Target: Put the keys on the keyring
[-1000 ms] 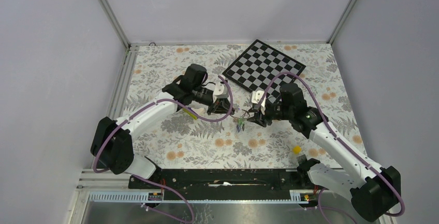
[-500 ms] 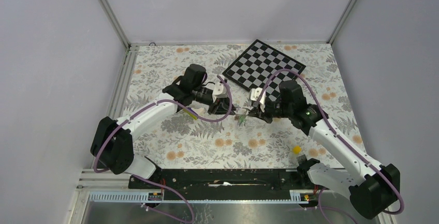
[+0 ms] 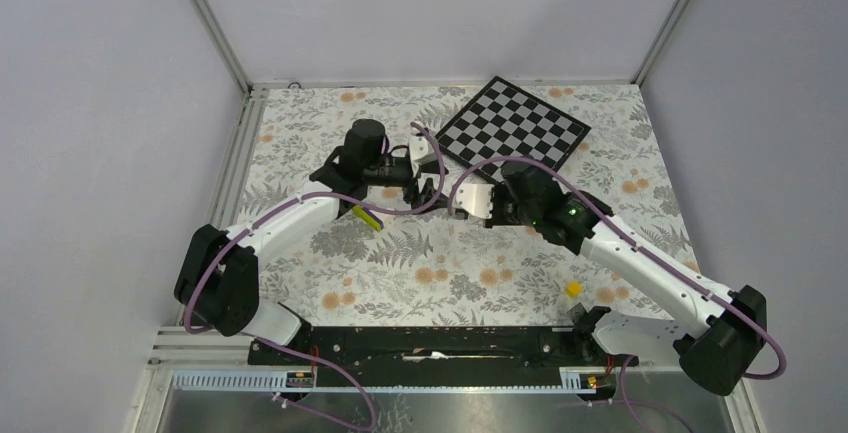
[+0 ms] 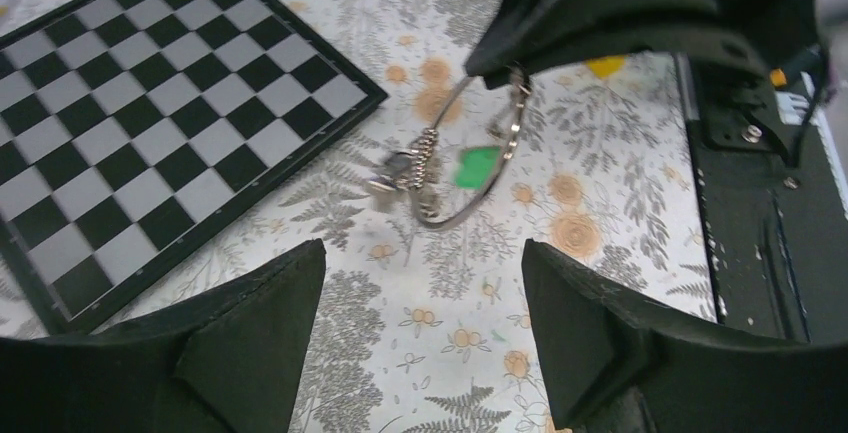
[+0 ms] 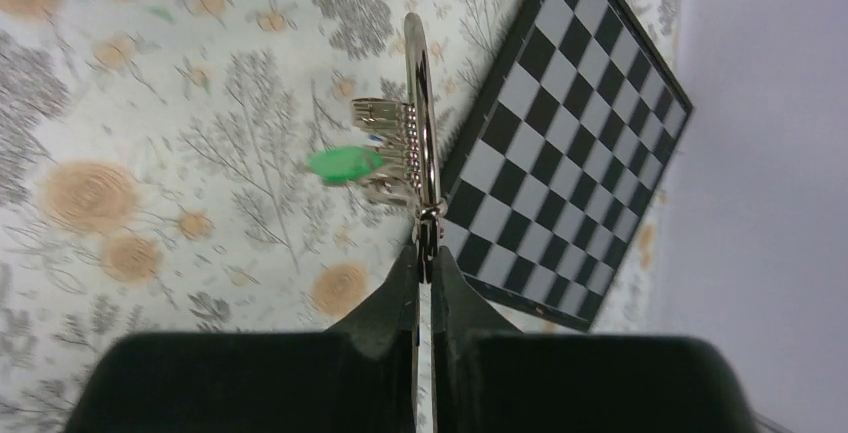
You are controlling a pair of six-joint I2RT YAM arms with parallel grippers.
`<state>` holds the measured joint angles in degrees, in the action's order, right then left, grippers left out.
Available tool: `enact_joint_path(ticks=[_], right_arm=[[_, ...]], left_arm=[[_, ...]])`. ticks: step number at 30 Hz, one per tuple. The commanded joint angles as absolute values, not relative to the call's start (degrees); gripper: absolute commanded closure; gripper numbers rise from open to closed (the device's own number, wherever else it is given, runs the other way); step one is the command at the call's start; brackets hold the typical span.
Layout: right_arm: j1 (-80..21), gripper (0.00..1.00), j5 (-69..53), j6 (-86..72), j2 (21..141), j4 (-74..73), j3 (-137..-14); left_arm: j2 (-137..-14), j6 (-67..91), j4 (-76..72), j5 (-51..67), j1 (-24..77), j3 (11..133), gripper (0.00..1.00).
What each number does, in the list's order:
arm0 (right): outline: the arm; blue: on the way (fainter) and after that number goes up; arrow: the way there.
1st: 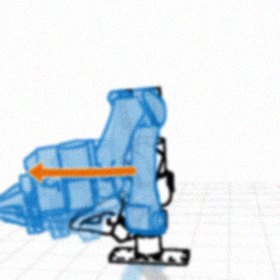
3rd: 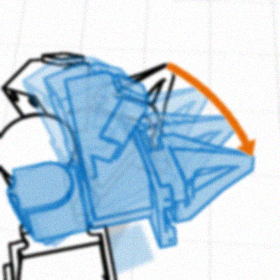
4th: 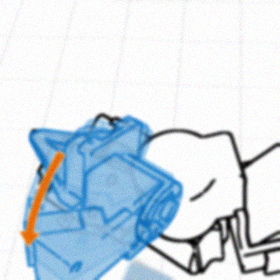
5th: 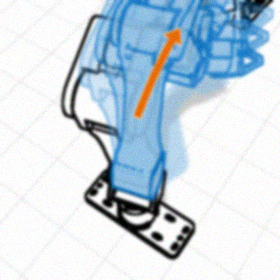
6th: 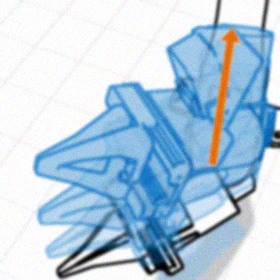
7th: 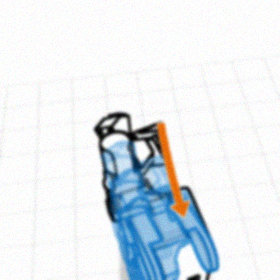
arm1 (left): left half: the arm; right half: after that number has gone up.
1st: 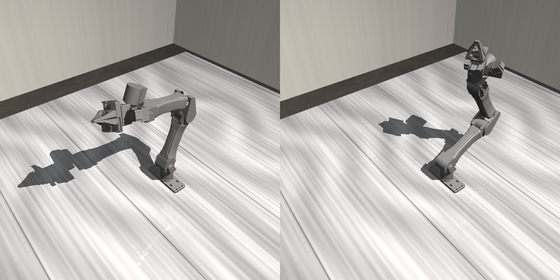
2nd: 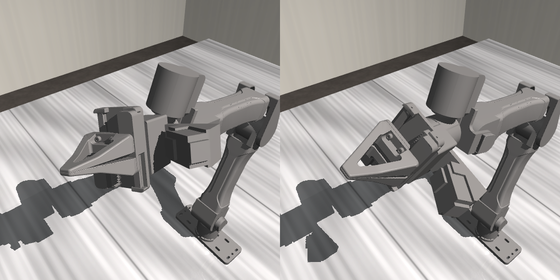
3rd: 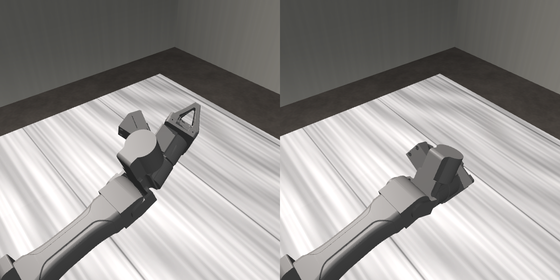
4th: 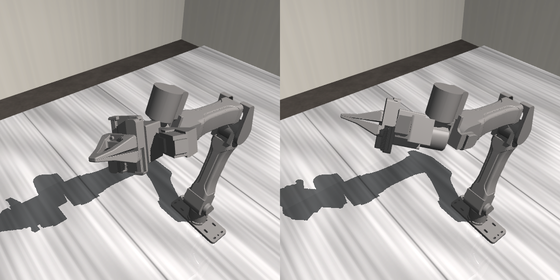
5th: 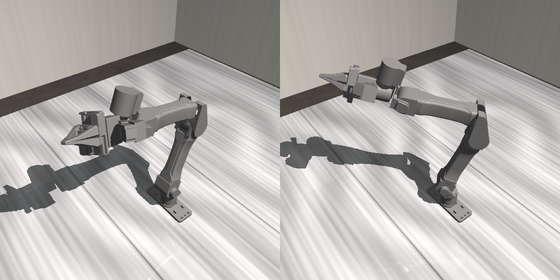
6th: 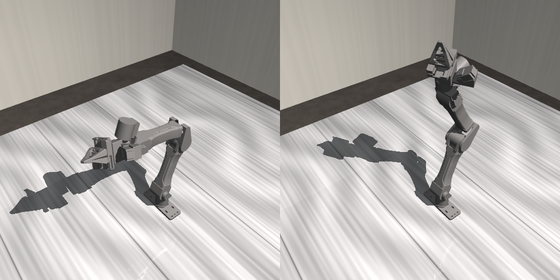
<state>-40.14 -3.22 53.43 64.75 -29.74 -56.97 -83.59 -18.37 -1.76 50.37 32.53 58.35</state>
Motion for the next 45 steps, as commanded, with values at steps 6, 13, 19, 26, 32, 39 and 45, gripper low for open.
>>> enact_joint_path(ticks=[6, 13, 19, 26, 32, 39, 45], right_arm=[[-45.5, 1.00, 21.9, 64.9, 65.6, -23.7, -56.4], [-49.3, 1.00, 32.4, 75.1, 67.7, -16.4, -53.9], [-49.3, 1.00, 16.2, 61.7, 67.8, -25.0, -62.2], [-46.6, 1.00, 0.8, 50.9, 70.8, -25.0, -65.6], [-43.4, 1.00, -10.3, 44.5, 74.0, -21.6, -65.5], [-42.1, 1.00, -16.5, 40.4, 79.5, -17.6, -64.6], [-41.8, 1.00, -14.5, 40.4, 86.0, -15.3, -68.7]], left_arm=[[-80.4, -10.2, -11.2, 43.5, 26.8, 56.0, 0.16], [-80.7, -11.2, -10.0, 40.7, 26.0, 56.0, 0.13], [-80.4, -9.4, -10.4, 40.2, 24.6, 56.1, 0.13], [-79.2, -3.8, -9.1, 38.8, 21.3, 57.5, 0.12], [-76.5, -1.5, -7.2, 32.6, 17.3, 57.8, 0.07], [-75.4, -2.3, -3.7, 27.9, 14.7, 59.6, 0.01], [-75.1, -2.1, -3.7, 28.2, 14.3, 60.1, 0.01]])
